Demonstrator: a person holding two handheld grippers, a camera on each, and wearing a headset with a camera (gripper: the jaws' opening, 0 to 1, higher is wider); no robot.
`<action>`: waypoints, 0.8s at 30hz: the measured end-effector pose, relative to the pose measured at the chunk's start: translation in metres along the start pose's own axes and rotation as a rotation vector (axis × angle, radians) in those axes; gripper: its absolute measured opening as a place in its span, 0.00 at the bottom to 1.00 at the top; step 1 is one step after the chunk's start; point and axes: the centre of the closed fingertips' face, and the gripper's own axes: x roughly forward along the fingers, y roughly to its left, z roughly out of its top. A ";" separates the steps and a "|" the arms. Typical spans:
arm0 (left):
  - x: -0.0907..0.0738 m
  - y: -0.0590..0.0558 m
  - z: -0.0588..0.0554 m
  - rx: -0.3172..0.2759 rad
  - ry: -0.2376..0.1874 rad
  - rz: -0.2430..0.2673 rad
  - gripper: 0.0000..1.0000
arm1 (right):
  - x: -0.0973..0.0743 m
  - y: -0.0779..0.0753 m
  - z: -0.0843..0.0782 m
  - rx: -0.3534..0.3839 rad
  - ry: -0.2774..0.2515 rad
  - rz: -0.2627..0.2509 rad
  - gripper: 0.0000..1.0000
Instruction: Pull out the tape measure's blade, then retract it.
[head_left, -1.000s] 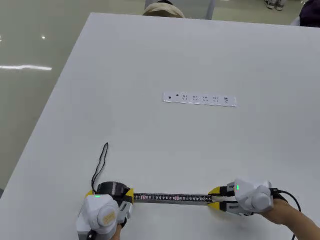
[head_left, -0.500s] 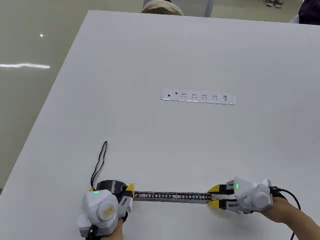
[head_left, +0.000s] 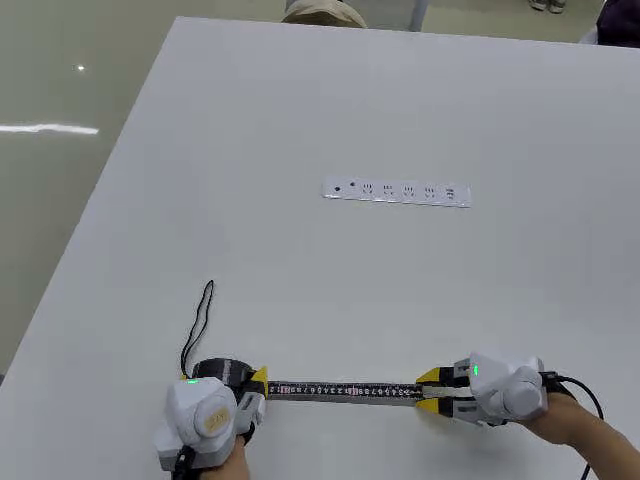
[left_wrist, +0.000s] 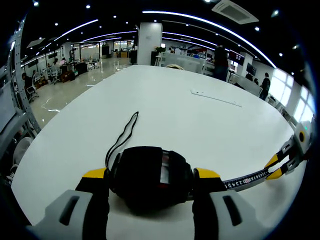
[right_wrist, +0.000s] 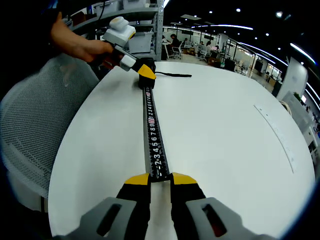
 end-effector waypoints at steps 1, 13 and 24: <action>0.000 0.000 0.000 0.000 0.001 0.001 0.65 | 0.000 0.000 0.000 -0.001 0.000 0.000 0.13; 0.000 0.000 0.000 -0.003 0.004 0.005 0.64 | -0.001 0.001 0.001 -0.005 0.008 -0.004 0.13; 0.000 0.000 0.000 0.001 0.004 0.005 0.64 | 0.001 0.002 0.004 -0.007 0.007 0.001 0.13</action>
